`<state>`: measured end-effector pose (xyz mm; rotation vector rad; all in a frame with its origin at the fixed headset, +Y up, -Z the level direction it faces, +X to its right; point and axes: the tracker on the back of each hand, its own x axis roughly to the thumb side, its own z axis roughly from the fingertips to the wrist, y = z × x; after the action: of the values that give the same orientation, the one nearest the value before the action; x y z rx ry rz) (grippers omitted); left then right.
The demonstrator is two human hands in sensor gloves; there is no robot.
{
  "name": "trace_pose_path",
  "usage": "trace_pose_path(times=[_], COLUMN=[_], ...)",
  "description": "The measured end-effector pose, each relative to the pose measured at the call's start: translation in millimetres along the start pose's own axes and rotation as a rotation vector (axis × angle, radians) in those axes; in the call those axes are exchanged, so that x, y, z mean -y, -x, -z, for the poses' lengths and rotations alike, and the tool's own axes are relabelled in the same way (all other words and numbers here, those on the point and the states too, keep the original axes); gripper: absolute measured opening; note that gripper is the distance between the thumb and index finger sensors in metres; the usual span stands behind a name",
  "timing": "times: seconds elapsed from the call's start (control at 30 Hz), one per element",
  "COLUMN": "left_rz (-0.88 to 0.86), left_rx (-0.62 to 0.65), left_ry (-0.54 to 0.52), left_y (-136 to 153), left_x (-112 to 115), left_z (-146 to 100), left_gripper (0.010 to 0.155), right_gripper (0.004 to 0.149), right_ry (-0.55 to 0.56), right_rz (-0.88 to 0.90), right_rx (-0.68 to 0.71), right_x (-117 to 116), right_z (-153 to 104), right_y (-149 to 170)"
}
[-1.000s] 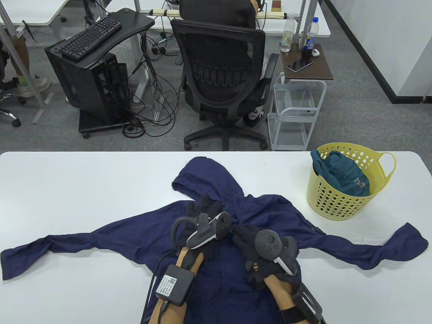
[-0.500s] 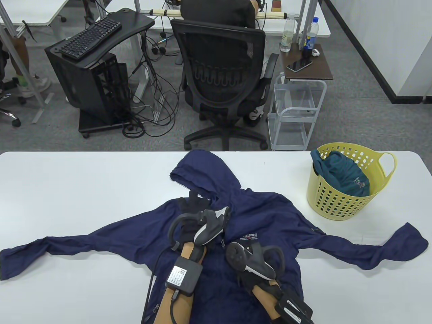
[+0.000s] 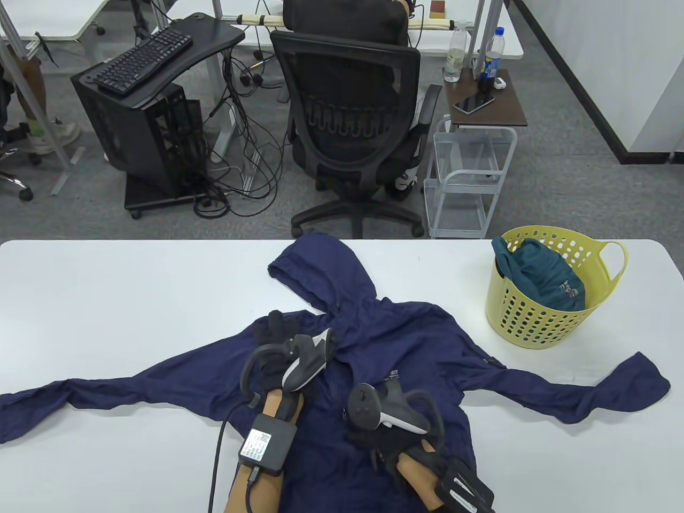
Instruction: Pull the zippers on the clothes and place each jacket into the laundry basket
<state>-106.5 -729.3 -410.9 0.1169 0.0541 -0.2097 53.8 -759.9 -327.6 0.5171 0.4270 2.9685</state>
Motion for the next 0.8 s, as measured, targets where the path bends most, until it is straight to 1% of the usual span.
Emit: trace_pose_path(times=[0.1,0.17,0.23,0.3,0.33,0.4,0.47,0.53,0.6,0.7,0.8], left_rz=[-0.201,-0.293,-0.336,-0.338,-0.321,-0.277,-0.216,-0.222,-0.252,-0.169,-0.129], left_rx=[0.006,0.027,0.077,0.163,0.212,0.227,0.231,0.228,0.208,0.204,0.19], left_ry=[-0.028,-0.043,-0.006,0.121,0.272,0.428,0.457,0.484,0.47,0.484,0.484], left_y=[5,2,-6,-18,-27,-38,-44,-46,-47,-48,-49], left_x=[-25,-37,-44,-38,-27,-8,7,17,20,26,36], left_z=[-18,-31,-47,-57,-61,-66,-66,-66,-65,-62,-61], left_gripper=[0.046,0.046,0.046,0.046,0.047,0.05,0.052,0.053,0.053,0.052,0.052], right_gripper=[0.045,0.045,0.044,0.045,0.045,0.045,0.046,0.047,0.047,0.046,0.045], right_ry=[0.036,0.037,0.043,0.051,0.051,0.056,0.072,0.1,0.11,0.126,0.139], right_rz=[0.06,0.114,0.153,0.166,0.169,0.148,0.121,0.09,0.076,0.043,-0.051], right_rx=[-0.047,-0.072,-0.088,-0.086,-0.076,-0.07,-0.06,-0.061,-0.058,-0.039,-0.018], right_x=[-2,-2,-2,-3,-4,-4,-4,-3,-3,-1,-1], right_z=[7,10,12,11,11,9,7,5,4,1,-3], right_y=[15,25,33,37,38,36,33,30,29,23,14])
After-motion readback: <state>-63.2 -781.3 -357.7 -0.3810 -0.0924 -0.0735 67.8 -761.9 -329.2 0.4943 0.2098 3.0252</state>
